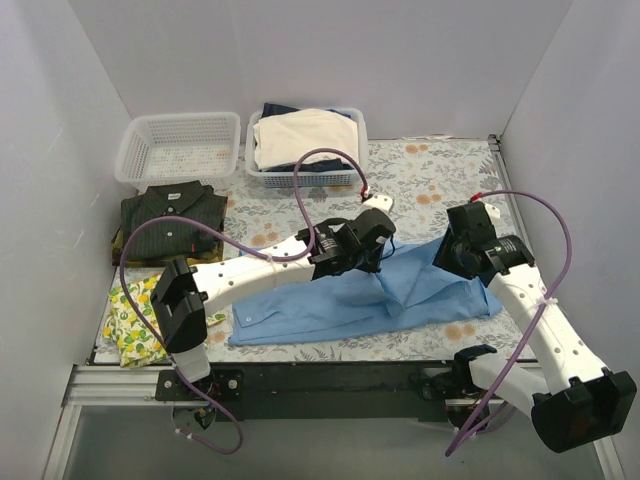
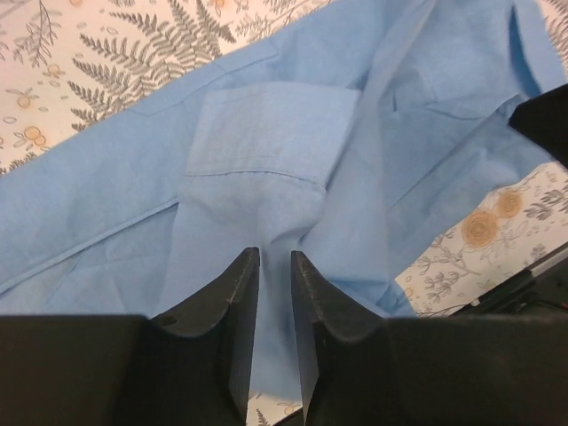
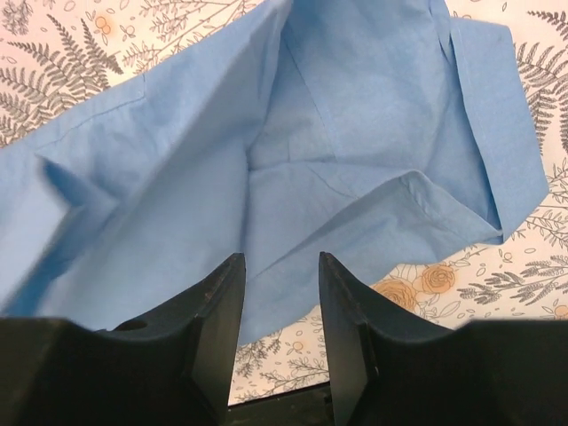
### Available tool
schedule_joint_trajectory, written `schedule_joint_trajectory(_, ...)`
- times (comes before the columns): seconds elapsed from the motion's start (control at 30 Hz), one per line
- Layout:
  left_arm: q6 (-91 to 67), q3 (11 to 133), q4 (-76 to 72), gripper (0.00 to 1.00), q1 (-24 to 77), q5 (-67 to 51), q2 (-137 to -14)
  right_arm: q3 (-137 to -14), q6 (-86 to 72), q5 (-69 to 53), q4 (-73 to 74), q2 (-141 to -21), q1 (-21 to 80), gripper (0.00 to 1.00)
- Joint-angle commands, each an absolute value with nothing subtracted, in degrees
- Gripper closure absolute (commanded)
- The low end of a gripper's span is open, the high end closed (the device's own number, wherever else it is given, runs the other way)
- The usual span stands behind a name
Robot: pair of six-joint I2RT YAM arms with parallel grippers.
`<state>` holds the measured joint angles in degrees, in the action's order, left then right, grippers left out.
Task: Fold and stack the long sleeve shirts
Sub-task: Fold the shirt
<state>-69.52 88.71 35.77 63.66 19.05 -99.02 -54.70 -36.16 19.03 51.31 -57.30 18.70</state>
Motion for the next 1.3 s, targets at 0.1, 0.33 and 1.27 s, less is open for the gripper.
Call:
schedule_joint_trajectory(0.1,-69.87,86.31,34.98,0.78,65.04,17.06,-98.79,-57.92,-35.16,21.10,43.87,-56.25,17.93,0.54)
schedule_joint_trajectory(0.33,-71.10,84.37,33.49,0.58,65.83,17.05,-99.67,-60.73,-32.44,17.14,38.50,-67.47,16.70,0.54)
schedule_joint_trajectory(1.27,-75.67,100.37,39.55,0.35,62.41,16.52,-117.51,-42.10,-31.64,1.49,41.39,-68.29,14.94,0.69)
